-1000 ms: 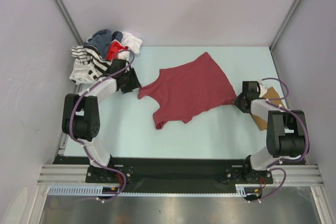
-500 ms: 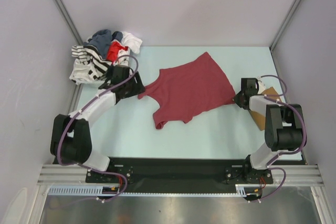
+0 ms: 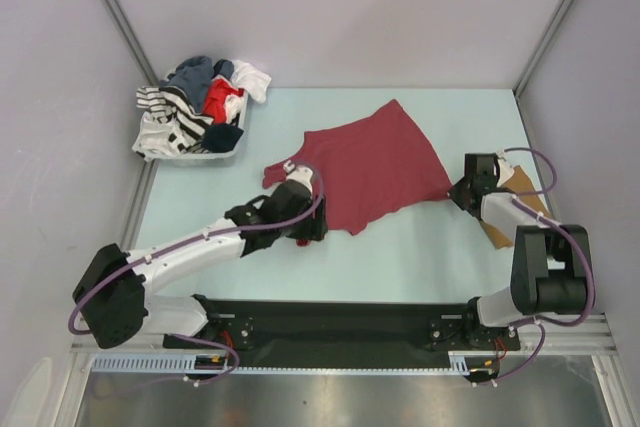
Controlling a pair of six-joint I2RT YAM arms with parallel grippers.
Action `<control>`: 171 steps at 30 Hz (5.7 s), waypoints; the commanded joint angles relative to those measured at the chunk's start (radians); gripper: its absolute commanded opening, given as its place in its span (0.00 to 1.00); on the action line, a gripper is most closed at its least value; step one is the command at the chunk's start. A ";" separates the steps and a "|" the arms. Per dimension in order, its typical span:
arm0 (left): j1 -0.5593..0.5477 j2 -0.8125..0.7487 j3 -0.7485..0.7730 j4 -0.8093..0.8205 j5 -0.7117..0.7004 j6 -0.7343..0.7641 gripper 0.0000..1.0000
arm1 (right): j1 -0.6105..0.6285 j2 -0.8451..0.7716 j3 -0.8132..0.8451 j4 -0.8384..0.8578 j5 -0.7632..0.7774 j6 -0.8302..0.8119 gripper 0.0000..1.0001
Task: Fold and stack the tank tops
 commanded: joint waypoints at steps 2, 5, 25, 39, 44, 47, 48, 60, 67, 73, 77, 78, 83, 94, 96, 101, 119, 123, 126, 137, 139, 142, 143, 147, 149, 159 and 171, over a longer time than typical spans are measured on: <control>-0.097 -0.004 -0.034 -0.003 -0.050 -0.083 0.70 | 0.024 -0.121 -0.076 -0.044 0.001 -0.002 0.00; -0.085 0.025 -0.054 -0.025 -0.114 -0.117 0.71 | 0.028 -0.193 -0.125 -0.071 0.022 -0.005 0.00; 0.019 0.197 -0.107 0.042 -0.194 -0.106 0.59 | 0.018 -0.221 -0.171 -0.046 -0.019 -0.020 0.00; 0.309 0.053 -0.147 -0.088 -0.381 -0.183 0.00 | 0.104 -0.284 -0.216 -0.109 -0.010 0.049 0.00; 0.312 0.033 -0.075 -0.266 -0.571 -0.249 0.26 | 0.159 -0.336 -0.259 -0.124 -0.017 0.090 0.00; 0.306 0.044 -0.051 -0.296 -0.577 -0.250 0.70 | 0.207 -0.376 -0.278 -0.140 0.004 0.124 0.00; 0.300 0.048 -0.043 -0.328 -0.611 -0.259 0.75 | 0.228 -0.388 -0.282 -0.155 0.009 0.129 0.00; -0.122 0.237 0.187 -0.654 -0.758 -0.525 0.90 | 0.261 -0.413 -0.265 -0.278 0.119 0.169 0.00; -0.030 0.239 0.129 -0.734 -0.775 -0.576 0.99 | 0.262 -0.445 -0.271 -0.284 0.117 0.159 0.00; -0.189 -0.077 -0.067 -0.237 -0.489 -0.283 0.86 | 0.261 -0.416 -0.269 -0.265 0.107 0.155 0.00; -0.298 -0.172 -0.146 -0.036 -0.354 -0.279 0.82 | 0.261 -0.420 -0.283 -0.261 0.090 0.175 0.00; -0.312 -0.173 -0.143 -0.021 -0.346 -0.290 0.83 | 0.261 -0.428 -0.289 -0.259 0.087 0.181 0.00; -0.324 -0.082 -0.141 0.053 -0.251 -0.374 0.87 | 0.262 -0.463 -0.312 -0.250 0.084 0.184 0.00; -0.321 0.083 -0.115 0.193 -0.284 -0.502 0.66 | 0.262 -0.462 -0.308 -0.242 0.082 0.178 0.00; -0.318 0.116 -0.071 0.124 -0.309 -0.508 0.66 | 0.262 -0.462 -0.306 -0.244 0.081 0.173 0.00; -0.268 0.206 -0.060 0.153 -0.245 -0.485 0.55 | 0.262 -0.466 -0.305 -0.244 0.082 0.167 0.00; -0.188 0.315 -0.054 0.147 -0.278 -0.486 0.39 | 0.262 -0.469 -0.302 -0.246 0.085 0.161 0.00; -0.182 0.338 -0.051 0.170 -0.245 -0.465 0.10 | 0.261 -0.473 -0.302 -0.249 0.088 0.162 0.00; -0.185 0.343 -0.038 0.142 -0.232 -0.465 0.00 | 0.262 -0.476 -0.294 -0.258 0.090 0.159 0.00; -0.214 0.216 -0.135 0.098 -0.142 -0.453 0.00 | 0.262 -0.485 -0.193 -0.468 0.131 0.176 0.00; -0.225 0.185 -0.138 0.082 -0.142 -0.450 0.00 | 0.264 -0.503 -0.200 -0.474 0.121 0.182 0.00; -0.225 0.154 -0.140 0.058 -0.116 -0.433 0.00 | 0.262 -0.531 -0.216 -0.460 0.121 0.184 0.00; -0.223 0.150 -0.140 0.062 -0.107 -0.424 0.00 | 0.262 -0.532 -0.214 -0.460 0.122 0.184 0.00; -0.202 0.140 -0.117 0.062 -0.044 -0.371 0.00 | 0.261 -0.516 -0.187 -0.466 0.127 0.173 0.00; -0.189 0.139 -0.097 0.049 -0.034 -0.358 0.00 | 0.262 -0.497 -0.165 -0.468 0.131 0.169 0.00; -0.105 0.094 -0.034 0.010 -0.014 -0.258 0.00 | 0.259 -0.393 -0.076 -0.408 0.119 0.101 0.00; -0.024 0.148 0.055 -0.025 0.027 -0.167 0.00 | 0.219 -0.238 0.067 -0.391 0.108 -0.005 0.00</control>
